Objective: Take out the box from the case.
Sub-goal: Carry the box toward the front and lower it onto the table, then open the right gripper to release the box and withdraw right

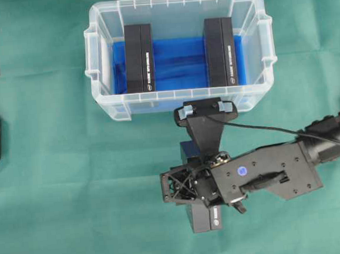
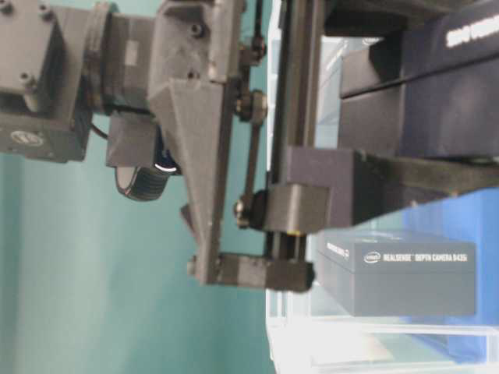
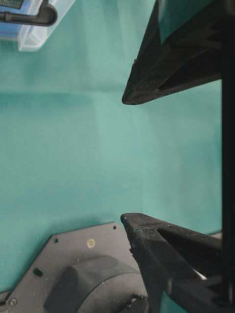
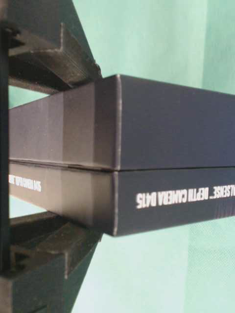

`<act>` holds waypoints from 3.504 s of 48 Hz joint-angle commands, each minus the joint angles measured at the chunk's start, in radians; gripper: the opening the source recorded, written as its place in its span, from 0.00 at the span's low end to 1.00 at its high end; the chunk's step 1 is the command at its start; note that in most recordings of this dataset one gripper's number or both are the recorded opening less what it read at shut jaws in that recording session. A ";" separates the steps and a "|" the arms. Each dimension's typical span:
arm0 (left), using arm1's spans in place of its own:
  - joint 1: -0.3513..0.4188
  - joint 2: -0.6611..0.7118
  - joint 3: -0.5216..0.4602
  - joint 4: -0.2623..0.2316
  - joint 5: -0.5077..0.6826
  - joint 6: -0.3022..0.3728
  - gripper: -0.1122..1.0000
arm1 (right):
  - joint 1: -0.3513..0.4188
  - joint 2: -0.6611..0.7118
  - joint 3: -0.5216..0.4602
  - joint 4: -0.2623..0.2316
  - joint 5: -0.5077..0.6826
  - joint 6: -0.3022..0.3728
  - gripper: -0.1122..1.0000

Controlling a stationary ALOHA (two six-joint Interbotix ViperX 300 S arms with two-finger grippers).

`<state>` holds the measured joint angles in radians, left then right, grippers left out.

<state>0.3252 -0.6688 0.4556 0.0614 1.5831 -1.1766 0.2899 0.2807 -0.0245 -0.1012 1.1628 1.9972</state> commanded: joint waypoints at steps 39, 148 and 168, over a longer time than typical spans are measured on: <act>-0.003 -0.002 -0.011 0.003 -0.003 0.003 0.92 | -0.009 -0.020 0.003 -0.003 -0.058 -0.055 0.70; -0.003 0.000 -0.014 0.003 -0.005 -0.006 0.92 | 0.009 -0.118 -0.221 -0.187 0.267 -0.137 0.92; -0.003 -0.002 -0.014 0.002 -0.005 -0.006 0.92 | 0.049 -0.268 -0.028 -0.103 0.298 -0.137 0.92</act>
<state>0.3237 -0.6688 0.4556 0.0614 1.5800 -1.1812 0.3252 0.0844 -0.0859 -0.2163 1.4588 1.8592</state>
